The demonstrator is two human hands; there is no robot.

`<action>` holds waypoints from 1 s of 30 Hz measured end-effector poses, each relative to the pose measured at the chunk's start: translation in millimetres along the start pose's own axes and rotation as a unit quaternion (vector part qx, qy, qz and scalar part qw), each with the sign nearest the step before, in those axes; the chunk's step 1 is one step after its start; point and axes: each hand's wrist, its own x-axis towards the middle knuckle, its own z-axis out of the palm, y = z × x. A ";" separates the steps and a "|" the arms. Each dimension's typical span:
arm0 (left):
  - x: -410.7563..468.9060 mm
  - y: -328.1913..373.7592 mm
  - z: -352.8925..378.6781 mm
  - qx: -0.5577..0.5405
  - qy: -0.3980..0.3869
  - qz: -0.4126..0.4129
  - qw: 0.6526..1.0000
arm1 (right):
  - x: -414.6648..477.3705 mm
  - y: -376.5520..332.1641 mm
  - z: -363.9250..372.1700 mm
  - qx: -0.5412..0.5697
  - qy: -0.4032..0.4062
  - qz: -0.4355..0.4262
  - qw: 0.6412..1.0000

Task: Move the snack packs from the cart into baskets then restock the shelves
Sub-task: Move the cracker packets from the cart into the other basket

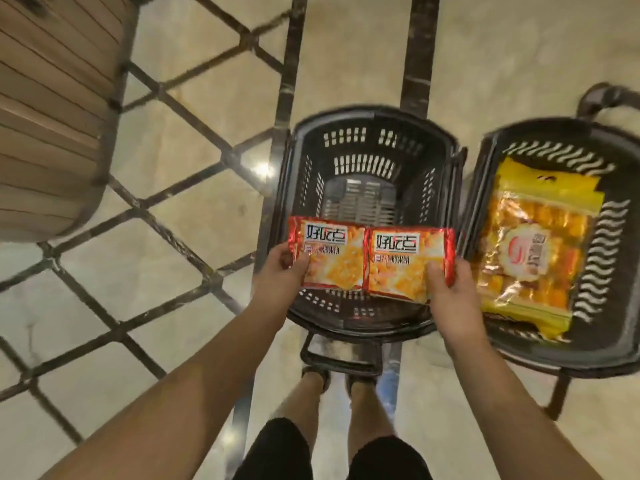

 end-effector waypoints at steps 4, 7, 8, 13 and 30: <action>52.5 -30.3 29.5 -0.001 -0.007 -0.013 1.000 | 40.3 35.7 46.0 -0.074 0.038 -0.015 0.996; 88.0 -54.9 44.8 0.012 -0.007 -0.035 0.999 | 69.1 59.8 76.9 -0.090 0.048 -0.003 0.995; 97.7 -63.7 48.6 0.021 -0.002 -0.042 0.999 | 77.1 67.7 85.8 -0.092 0.050 0.005 0.995; 130.4 -94.6 70.1 0.048 0.007 -0.068 0.997 | 104.0 95.9 114.6 -0.093 0.050 0.047 0.993; 177.5 -119.3 95.8 0.361 0.053 0.003 0.931 | 149.4 129.0 144.6 -0.133 0.025 0.152 0.979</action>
